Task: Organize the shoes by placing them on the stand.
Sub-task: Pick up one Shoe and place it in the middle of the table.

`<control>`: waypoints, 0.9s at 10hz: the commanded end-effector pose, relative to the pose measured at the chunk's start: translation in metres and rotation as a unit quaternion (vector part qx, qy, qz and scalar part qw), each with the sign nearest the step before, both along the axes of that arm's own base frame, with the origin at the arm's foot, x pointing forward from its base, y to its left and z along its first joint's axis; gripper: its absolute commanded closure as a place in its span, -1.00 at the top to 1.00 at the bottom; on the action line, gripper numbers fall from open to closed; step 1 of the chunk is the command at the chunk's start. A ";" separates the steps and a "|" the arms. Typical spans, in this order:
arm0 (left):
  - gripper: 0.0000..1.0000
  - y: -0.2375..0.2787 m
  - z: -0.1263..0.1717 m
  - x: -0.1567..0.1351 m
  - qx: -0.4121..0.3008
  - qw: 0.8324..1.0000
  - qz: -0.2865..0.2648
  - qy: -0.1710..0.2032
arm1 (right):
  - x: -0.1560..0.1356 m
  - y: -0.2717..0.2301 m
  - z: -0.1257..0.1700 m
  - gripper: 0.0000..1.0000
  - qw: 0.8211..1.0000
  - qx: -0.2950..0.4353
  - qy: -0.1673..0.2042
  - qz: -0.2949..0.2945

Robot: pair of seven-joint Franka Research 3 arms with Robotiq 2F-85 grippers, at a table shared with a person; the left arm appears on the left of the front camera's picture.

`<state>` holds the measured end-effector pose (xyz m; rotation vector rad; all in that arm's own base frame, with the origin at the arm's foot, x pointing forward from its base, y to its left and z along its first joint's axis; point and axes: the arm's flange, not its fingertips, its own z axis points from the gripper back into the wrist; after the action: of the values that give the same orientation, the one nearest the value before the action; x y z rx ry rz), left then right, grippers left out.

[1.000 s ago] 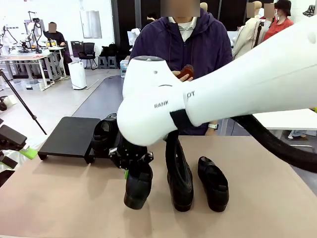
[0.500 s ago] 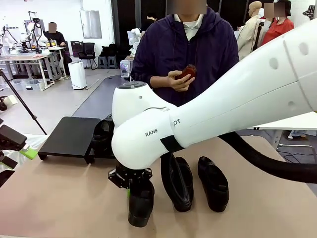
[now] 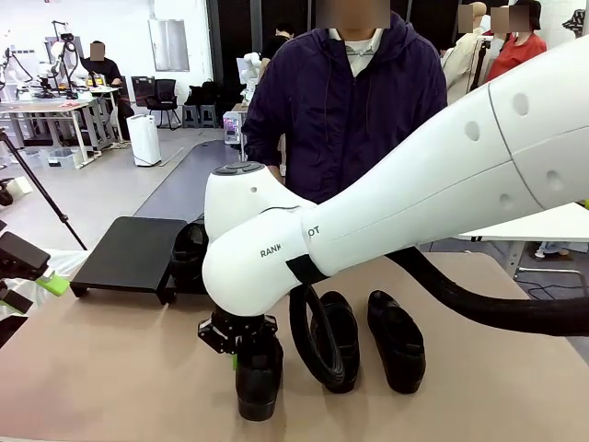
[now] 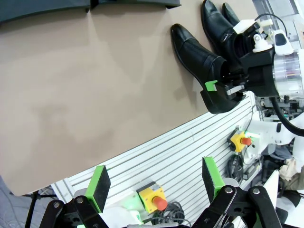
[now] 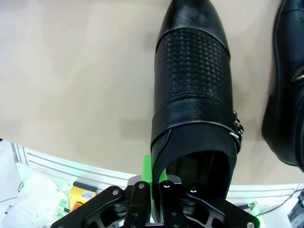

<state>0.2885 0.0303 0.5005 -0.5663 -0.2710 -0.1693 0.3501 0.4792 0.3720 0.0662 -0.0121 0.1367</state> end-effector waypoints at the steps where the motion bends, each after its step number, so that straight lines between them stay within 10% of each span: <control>1: 1.00 -0.001 -0.001 -0.002 -0.011 1.000 0.000 0.000 | 0.008 0.004 -0.005 -1.00 1.000 0.008 0.014 0.020; 3: 1.00 -0.001 -0.001 -0.002 -0.011 1.000 0.000 0.000 | 0.007 0.003 -0.006 1.00 0.999 0.010 0.020 0.024; 9: 1.00 -0.001 -0.001 -0.002 -0.011 1.000 0.000 0.000 | -0.002 -0.009 0.017 1.00 0.995 0.061 0.041 0.063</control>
<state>0.2885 0.0303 0.5005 -0.5663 -0.2709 -0.1693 0.3542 0.4822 0.3763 0.1435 0.0522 0.2230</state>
